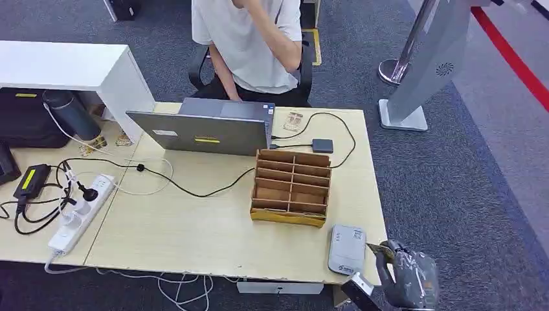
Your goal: Pass the card to the sensor for recognition and then transmit it.
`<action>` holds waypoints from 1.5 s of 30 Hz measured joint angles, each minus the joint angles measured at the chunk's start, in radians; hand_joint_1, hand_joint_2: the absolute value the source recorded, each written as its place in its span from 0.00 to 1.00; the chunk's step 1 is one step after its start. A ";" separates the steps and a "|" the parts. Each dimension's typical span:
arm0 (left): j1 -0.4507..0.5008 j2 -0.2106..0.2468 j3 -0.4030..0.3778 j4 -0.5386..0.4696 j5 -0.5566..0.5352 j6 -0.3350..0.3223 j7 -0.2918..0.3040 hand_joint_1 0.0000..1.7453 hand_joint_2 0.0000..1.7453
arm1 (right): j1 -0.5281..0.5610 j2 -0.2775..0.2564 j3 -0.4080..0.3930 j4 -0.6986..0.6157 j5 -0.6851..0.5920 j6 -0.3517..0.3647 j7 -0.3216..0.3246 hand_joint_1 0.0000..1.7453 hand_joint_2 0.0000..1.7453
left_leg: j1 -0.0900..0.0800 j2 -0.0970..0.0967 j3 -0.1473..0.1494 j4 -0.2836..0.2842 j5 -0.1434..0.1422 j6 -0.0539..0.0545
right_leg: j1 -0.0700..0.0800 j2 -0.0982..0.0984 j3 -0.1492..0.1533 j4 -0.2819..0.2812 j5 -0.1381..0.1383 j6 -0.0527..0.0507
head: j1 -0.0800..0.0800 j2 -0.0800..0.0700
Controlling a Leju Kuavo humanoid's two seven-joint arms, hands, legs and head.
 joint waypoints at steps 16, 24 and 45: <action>0.013 0.016 0.001 0.000 0.000 0.004 0.019 0.00 1.00 | -0.065 0.023 0.150 0.202 -0.084 -0.061 0.015 1.00 1.00 | 0.000 0.000 0.000 0.000 0.000 0.000 | 0.000 0.000 0.000 0.000 0.000 0.000 | 0.000 0.000; 0.019 0.021 0.001 0.000 -0.005 0.004 0.021 0.00 1.00 | -0.078 0.018 0.149 0.182 -0.042 -0.073 0.037 1.00 1.00 | 0.000 0.001 0.000 0.000 0.000 0.000 | 0.000 0.000 0.000 0.000 0.000 0.000 | 0.000 0.000; 0.014 0.026 -0.028 0.000 -0.087 -0.002 -0.005 0.00 1.00 | -0.628 0.023 -0.068 0.070 0.171 0.244 0.001 1.00 1.00 | 0.000 0.005 0.001 0.000 0.004 0.000 | 0.000 0.005 0.000 0.001 0.005 0.000 | 0.000 0.000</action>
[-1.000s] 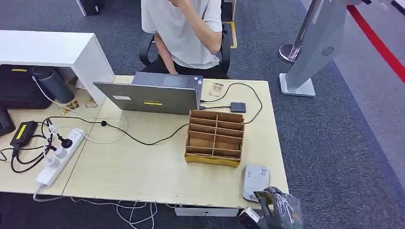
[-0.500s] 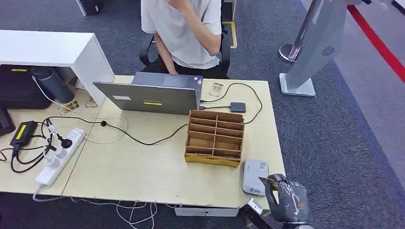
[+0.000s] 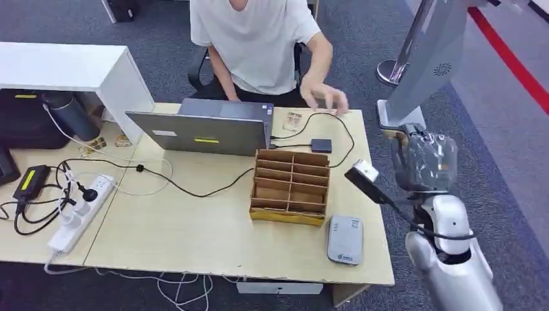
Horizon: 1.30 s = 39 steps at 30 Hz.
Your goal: Pass the card to the sensor for recognition and then transmit it.
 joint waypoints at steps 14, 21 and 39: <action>-0.017 -0.012 -0.027 0.000 -0.006 -0.028 -0.004 0.00 1.00 | -0.231 0.048 0.049 0.230 -0.054 0.030 0.027 0.00 1.00 | 0.000 -0.003 -0.001 0.000 0.000 0.000 | 0.000 -0.002 -0.001 0.000 0.000 0.000 | 0.000 0.000; -0.022 -0.018 -0.038 0.000 -0.009 -0.053 0.000 0.00 1.00 | -0.219 0.058 0.068 0.191 -0.073 0.030 0.025 0.00 1.00 | 0.000 -0.003 -0.001 0.000 0.000 0.000 | 0.000 -0.003 -0.001 0.000 0.000 0.000 | 0.000 0.000; -0.015 -0.024 -0.035 0.000 0.059 -0.016 -0.021 0.00 1.00 | 0.287 -0.007 0.077 -0.349 -0.046 -0.152 -0.081 0.00 1.00 | 0.000 -0.005 -0.003 0.000 -0.002 0.001 | 0.000 -0.005 -0.003 -0.001 -0.003 -0.001 | 0.000 0.000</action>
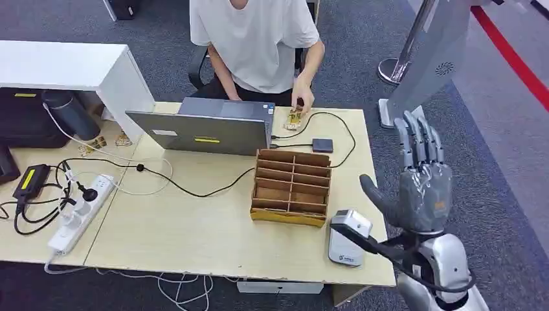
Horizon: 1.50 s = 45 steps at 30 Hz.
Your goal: Pass the card to the sensor for recognition and then transmit it.
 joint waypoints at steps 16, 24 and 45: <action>0.003 0.001 0.011 0.000 0.013 0.017 0.008 0.00 1.00 | 0.301 -0.067 0.067 -0.117 0.061 -0.041 0.068 0.00 1.00 | 0.000 0.001 0.000 0.000 0.000 0.000 | 0.000 0.001 0.000 0.000 0.000 -0.001 | 0.000 0.000; 0.009 0.010 0.011 0.000 0.005 0.020 0.022 0.00 1.00 | 0.265 -0.086 0.168 -0.008 -0.013 0.048 0.100 0.00 1.00 | 0.000 0.001 0.000 0.000 0.000 0.000 | 0.000 0.000 0.001 0.000 0.000 -0.001 | 0.000 0.000; 0.018 0.023 0.007 0.000 -0.034 -0.001 0.041 0.00 1.00 | 0.100 -0.015 0.208 0.261 0.177 0.073 0.132 0.00 1.00 | 0.001 0.001 0.000 0.000 0.000 0.000 | 0.000 0.001 0.001 0.000 0.000 -0.001 | 0.000 0.000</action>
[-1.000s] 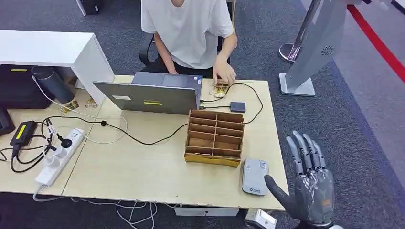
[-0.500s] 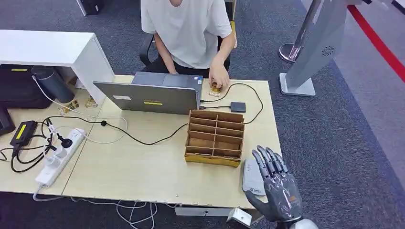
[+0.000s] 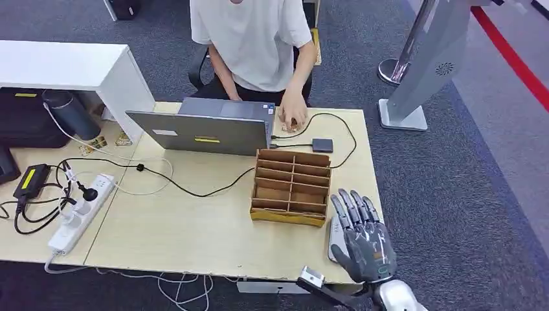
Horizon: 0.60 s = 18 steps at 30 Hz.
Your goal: Pass the card to the sensor for recognition and then transmit it.
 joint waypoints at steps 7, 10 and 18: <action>0.000 0.000 -0.002 0.000 -0.007 0.000 -0.004 0.00 1.00 | -0.030 0.038 -0.002 0.077 0.019 -0.013 0.012 0.00 1.00 | 0.000 0.000 0.000 0.000 0.000 0.000 | 0.000 0.000 0.000 0.000 0.000 0.000 | 0.000 0.000; 0.000 0.001 -0.002 0.000 -0.008 0.000 -0.004 0.00 1.00 | -0.037 0.051 -0.003 0.100 0.018 -0.013 0.016 0.00 1.00 | 0.000 0.000 0.000 0.000 0.000 0.000 | 0.000 0.000 0.000 0.000 0.000 0.000 | 0.000 0.000; 0.000 0.001 -0.003 0.000 -0.014 0.000 -0.004 0.00 1.00 | -0.051 0.082 -0.003 0.130 0.000 -0.004 0.016 0.00 1.00 | 0.000 0.000 0.000 0.000 0.000 0.000 | 0.000 0.000 0.000 0.000 0.000 0.000 | 0.000 0.000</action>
